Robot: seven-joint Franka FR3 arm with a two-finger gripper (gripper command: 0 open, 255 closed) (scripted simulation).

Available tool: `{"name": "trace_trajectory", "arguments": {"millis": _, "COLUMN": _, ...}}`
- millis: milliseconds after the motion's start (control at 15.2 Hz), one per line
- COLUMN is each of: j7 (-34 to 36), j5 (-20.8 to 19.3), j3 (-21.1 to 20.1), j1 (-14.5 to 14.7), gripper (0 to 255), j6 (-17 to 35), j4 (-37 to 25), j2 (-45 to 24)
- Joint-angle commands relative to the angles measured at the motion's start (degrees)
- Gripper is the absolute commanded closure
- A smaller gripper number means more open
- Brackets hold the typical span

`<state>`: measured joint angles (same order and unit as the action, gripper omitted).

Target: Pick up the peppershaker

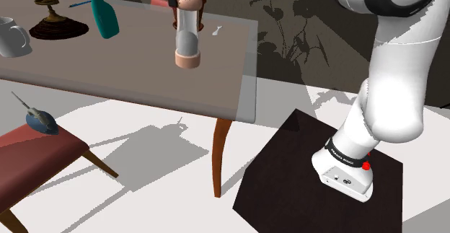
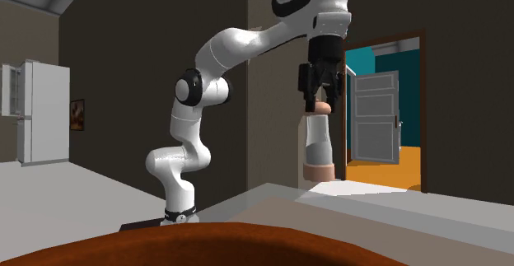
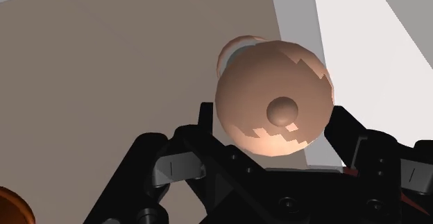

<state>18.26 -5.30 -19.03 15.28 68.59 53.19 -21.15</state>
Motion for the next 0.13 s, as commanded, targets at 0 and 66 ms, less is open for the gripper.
{"name": "trace_trajectory", "arguments": {"millis": 0, "j7": 0.0, "j5": -0.4, "j3": 0.0, "j1": 0.4, "gripper": 255, "j6": -1.6, "j4": -2.6, "j2": -1.0}}
{"name": "trace_trajectory", "arguments": {"millis": 66, "j7": 0.0, "j5": -0.3, "j3": 0.0, "j1": 0.4, "gripper": 255, "j6": -1.6, "j4": -2.5, "j2": -1.0}}
